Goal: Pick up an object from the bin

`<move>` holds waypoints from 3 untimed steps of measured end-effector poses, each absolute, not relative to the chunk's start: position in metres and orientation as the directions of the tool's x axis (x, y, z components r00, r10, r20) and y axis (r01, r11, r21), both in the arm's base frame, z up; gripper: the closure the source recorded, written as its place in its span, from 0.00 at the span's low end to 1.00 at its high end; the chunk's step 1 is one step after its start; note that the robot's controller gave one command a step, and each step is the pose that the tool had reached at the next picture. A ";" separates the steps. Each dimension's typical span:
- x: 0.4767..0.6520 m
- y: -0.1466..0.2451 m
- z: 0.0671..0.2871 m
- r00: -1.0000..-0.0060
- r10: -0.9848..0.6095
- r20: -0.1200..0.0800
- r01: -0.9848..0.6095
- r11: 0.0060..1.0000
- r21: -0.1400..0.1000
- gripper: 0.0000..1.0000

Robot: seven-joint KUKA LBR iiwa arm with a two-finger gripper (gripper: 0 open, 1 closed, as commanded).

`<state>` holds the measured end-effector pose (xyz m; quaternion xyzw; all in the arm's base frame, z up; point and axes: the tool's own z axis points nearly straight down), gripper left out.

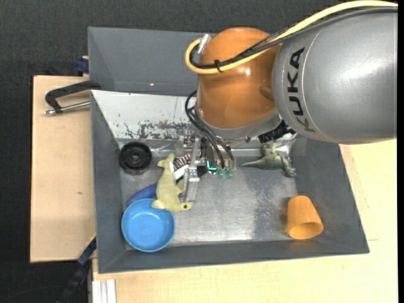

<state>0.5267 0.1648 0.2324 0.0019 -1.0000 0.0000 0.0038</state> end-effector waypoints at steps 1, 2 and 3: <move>0.518 0.141 0.156 -0.990 -0.141 0.007 -0.141 0.990 -0.001 0.00; 0.566 0.145 0.073 -0.965 -0.263 -0.013 -0.263 0.965 0.005 0.00; 0.564 0.143 0.074 -0.965 -0.261 -0.004 -0.261 0.965 0.004 1.00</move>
Offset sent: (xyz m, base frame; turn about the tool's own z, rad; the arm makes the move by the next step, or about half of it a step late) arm -0.0082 -0.0234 -0.0734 -0.1367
